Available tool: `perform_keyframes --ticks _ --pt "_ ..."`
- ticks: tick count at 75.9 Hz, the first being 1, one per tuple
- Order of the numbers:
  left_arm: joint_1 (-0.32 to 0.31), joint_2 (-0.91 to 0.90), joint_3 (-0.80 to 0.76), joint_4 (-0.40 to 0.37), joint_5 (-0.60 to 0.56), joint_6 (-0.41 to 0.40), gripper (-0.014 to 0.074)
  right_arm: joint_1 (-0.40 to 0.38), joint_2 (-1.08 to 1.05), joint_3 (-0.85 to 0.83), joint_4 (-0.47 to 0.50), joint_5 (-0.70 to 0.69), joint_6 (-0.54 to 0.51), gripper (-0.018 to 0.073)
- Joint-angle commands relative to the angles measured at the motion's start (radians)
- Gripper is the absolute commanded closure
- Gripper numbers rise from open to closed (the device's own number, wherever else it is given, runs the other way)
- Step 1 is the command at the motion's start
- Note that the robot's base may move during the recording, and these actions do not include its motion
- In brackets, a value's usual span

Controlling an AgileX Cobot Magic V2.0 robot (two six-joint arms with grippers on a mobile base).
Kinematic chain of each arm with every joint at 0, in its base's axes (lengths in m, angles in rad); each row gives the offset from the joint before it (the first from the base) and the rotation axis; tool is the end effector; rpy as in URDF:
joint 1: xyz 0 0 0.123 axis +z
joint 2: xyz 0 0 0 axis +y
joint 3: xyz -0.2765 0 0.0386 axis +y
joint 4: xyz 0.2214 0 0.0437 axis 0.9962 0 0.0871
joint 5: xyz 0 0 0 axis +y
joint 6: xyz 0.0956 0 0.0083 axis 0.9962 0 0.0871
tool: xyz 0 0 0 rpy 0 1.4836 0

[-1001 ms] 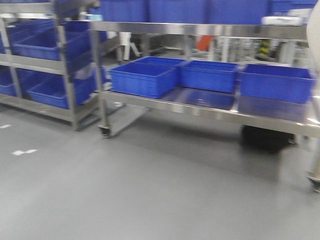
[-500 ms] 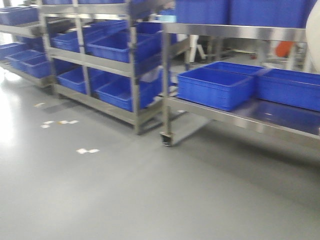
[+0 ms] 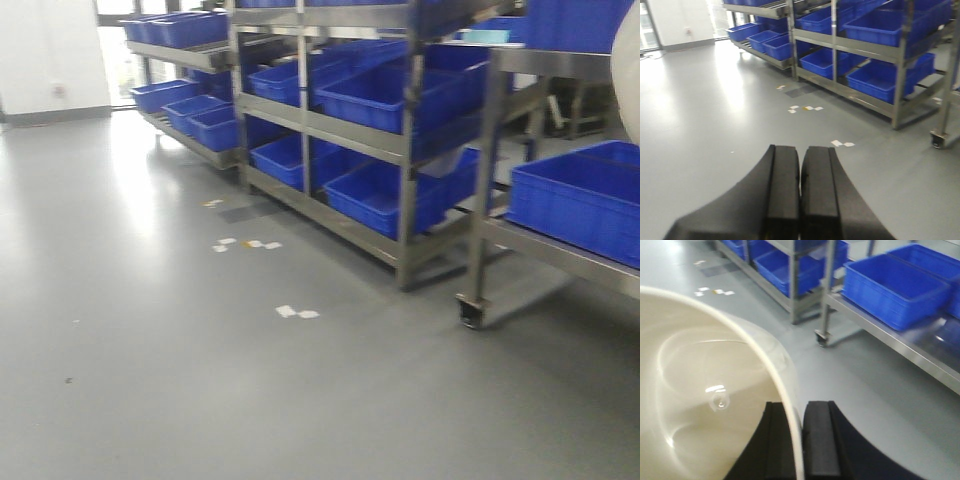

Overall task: Move white bin to right shelf second layer
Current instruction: 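Drive past the blue crate racks holding the bin in the right gripper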

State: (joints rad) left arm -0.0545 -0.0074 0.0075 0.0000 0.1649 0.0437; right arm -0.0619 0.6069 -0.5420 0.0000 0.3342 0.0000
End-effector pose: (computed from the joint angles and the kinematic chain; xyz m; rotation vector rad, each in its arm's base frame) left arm 0.0402 -0.0022 0.1957 0.0809 1.6466 -0.0082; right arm 0.1098 -0.0068 0.3121 0.0583 1.8820 -0.0424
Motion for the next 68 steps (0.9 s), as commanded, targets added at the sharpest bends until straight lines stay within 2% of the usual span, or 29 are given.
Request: perform_keyframes --ticks 1,68 --pt "-0.003 -0.014 0.037 0.000 -0.087 -0.005 0.0512 0.001 -0.002 -0.033 0.009 -0.101 0.000 0.0511" --pt "-0.003 -0.014 0.037 0.000 -0.087 -0.005 0.0512 0.001 -0.002 -0.033 0.009 -0.101 0.000 0.0511"
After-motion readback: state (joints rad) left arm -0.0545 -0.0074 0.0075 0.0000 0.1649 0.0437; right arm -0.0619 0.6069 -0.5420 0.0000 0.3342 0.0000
